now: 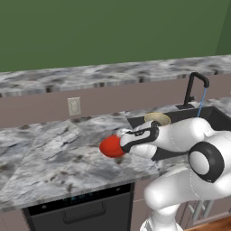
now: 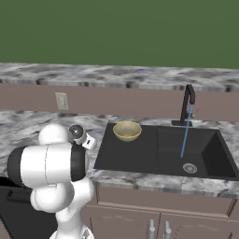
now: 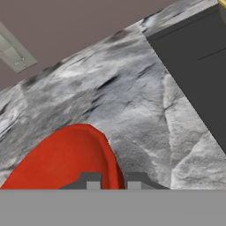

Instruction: Rinse each bowl for a few seconds and place them down in the sink or on the counter.

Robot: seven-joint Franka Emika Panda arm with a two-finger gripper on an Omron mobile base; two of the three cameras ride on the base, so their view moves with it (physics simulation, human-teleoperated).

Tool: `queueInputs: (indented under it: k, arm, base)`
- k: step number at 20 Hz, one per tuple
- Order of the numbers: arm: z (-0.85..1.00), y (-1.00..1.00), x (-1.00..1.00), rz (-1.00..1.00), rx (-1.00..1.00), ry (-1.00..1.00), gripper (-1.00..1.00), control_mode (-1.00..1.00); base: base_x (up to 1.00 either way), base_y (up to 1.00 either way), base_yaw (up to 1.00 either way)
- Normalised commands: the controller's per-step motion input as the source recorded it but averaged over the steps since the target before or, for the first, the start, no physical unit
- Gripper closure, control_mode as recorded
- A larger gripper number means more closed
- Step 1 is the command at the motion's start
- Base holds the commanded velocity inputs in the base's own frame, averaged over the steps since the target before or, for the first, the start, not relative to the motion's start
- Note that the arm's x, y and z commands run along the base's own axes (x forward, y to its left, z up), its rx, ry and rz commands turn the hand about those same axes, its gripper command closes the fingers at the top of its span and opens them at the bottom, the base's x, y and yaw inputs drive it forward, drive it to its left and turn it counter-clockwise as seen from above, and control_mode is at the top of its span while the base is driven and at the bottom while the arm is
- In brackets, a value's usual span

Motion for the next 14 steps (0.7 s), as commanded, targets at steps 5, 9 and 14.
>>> queueInputs:
  k: [5, 9, 14]
  arm:
    - [-0.35, 0.0, 0.0, 0.04, -0.02, -0.01, 1.0, -1.0]
    - [-0.35, 0.0, 0.0, 0.04, -0.02, -0.03, 1.0, -1.0]
    - [-0.28, 0.02, 0.0, 0.05, -0.02, -0.04, -1.0, -1.0]
  base:
    - [0.0, 0.0, 0.0]
    - [0.0, 0.0, 0.0]
    - [0.0, 0.0, 0.0]
